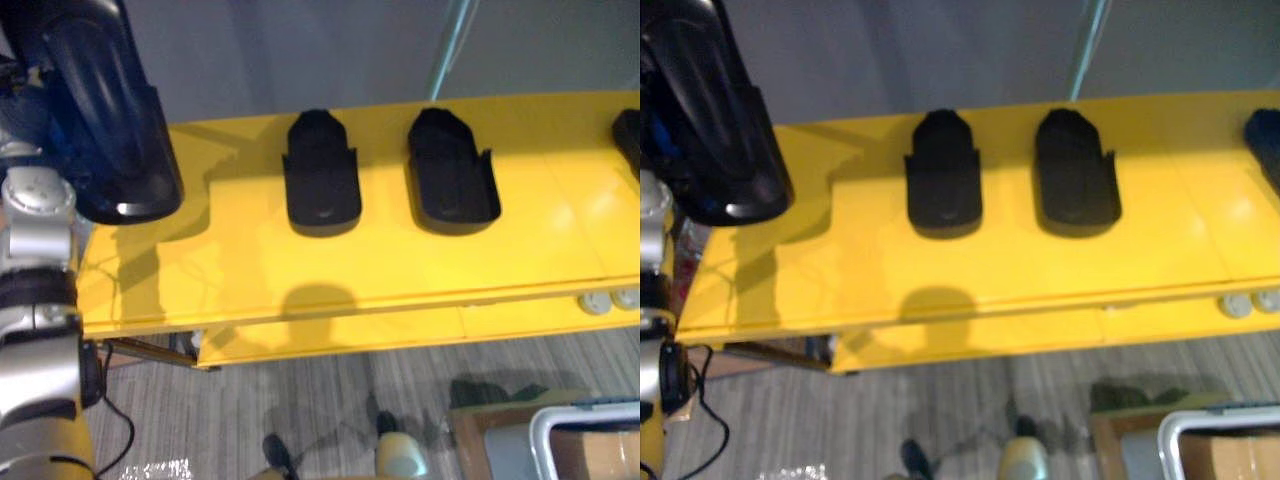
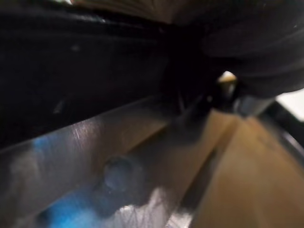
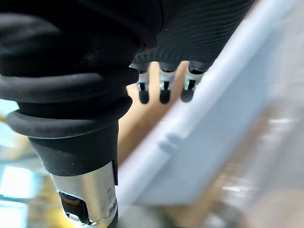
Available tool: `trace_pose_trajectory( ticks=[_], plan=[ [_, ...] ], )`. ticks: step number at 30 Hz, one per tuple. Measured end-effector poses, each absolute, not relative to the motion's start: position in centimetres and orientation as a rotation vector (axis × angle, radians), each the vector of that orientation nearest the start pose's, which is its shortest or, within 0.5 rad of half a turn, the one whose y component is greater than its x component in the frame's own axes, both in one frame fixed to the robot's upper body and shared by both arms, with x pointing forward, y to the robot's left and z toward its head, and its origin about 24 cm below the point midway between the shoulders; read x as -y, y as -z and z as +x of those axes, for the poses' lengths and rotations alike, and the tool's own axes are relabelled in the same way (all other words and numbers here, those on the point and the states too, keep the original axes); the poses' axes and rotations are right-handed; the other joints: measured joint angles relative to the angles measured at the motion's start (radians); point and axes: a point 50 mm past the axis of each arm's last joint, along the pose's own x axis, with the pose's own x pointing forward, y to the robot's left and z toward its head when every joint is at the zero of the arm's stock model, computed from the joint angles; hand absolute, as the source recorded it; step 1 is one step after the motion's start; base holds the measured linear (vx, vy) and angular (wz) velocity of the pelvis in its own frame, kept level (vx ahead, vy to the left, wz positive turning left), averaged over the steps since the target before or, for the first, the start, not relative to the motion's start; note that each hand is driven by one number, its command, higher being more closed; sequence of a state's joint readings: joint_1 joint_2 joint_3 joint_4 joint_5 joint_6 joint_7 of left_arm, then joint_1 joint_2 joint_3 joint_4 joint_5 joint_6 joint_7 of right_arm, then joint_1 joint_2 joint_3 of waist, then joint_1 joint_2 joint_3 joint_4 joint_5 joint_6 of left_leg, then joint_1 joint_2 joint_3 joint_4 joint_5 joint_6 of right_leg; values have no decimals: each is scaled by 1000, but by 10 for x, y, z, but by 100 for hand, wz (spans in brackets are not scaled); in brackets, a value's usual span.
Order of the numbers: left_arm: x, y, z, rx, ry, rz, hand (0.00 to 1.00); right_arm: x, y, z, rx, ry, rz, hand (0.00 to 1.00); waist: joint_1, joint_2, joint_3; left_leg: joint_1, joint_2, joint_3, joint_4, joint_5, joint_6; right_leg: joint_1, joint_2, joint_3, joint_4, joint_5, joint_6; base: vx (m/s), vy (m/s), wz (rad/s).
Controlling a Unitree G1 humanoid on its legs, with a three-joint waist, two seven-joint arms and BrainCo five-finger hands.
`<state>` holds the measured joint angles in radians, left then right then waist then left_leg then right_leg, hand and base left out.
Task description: Walk over and take plastic housings, then place them on the shelf
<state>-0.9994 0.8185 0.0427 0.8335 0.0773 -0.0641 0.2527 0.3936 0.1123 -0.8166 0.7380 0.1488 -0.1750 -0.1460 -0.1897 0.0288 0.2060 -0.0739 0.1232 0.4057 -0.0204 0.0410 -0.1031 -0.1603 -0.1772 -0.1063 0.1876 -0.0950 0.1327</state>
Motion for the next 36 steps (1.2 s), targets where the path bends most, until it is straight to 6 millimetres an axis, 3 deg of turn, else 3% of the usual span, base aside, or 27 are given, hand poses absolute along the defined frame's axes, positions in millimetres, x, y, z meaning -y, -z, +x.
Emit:
trace_pose_trajectory(
  ticks=[4, 8, 13, 20, 26, 30, 36],
  plan=[
    [-342, -286, 364, 296, -624, 602, 100, 236, 149, -21, -985, 985, 362, 0, -10, -7, 63, -35, 4, 11, 16, 0, 1, -39, 3, 8, 12, 11, -2, -36, 2, -6],
    [-345, -281, 367, 240, -602, 604, 100, 223, 154, -1, -986, 847, 385, 0, -13, -14, 104, -54, 6, 12, 30, -2, 3, -52, 2, 14, 12, 14, -3, -2, 0, -1],
    [-340, -293, 371, 242, -578, 610, 100, 213, 157, 22, -967, 723, 391, 0, -2, -22, 145, -82, 8, 11, 53, -9, 14, -68, 1, 17, 13, 16, -4, 21, -1, 1],
    [-340, -318, 367, 294, -591, 631, 100, 205, 157, 28, -964, 668, 407, 0, 1, -28, 191, -124, 15, 13, 107, -31, 23, -87, -4, 19, 13, 16, -4, 5, 1, 2],
    [-339, -323, 367, 300, -594, 659, 100, 201, 158, 31, -968, 631, 400, 0, 10, -35, 203, -142, 23, 14, 136, -49, 19, -94, -4, 23, 13, 17, -3, 3, 2, -1],
    [-335, -337, 365, 338, -600, 656, 100, 198, 157, 35, -968, 601, 391, 0, 13, -38, 204, -172, 25, 14, 141, -49, 20, -121, -3, 23, 13, 24, -3, 0, 0, 0],
    [-332, -335, 368, 311, -553, 692, 100, 197, 157, 35, -968, 591, 390, 0, 15, -38, 205, -175, 36, 18, 167, -66, 19, -118, 2, 28, 13, 28, -2, 2, 5, -4]
  ],
)
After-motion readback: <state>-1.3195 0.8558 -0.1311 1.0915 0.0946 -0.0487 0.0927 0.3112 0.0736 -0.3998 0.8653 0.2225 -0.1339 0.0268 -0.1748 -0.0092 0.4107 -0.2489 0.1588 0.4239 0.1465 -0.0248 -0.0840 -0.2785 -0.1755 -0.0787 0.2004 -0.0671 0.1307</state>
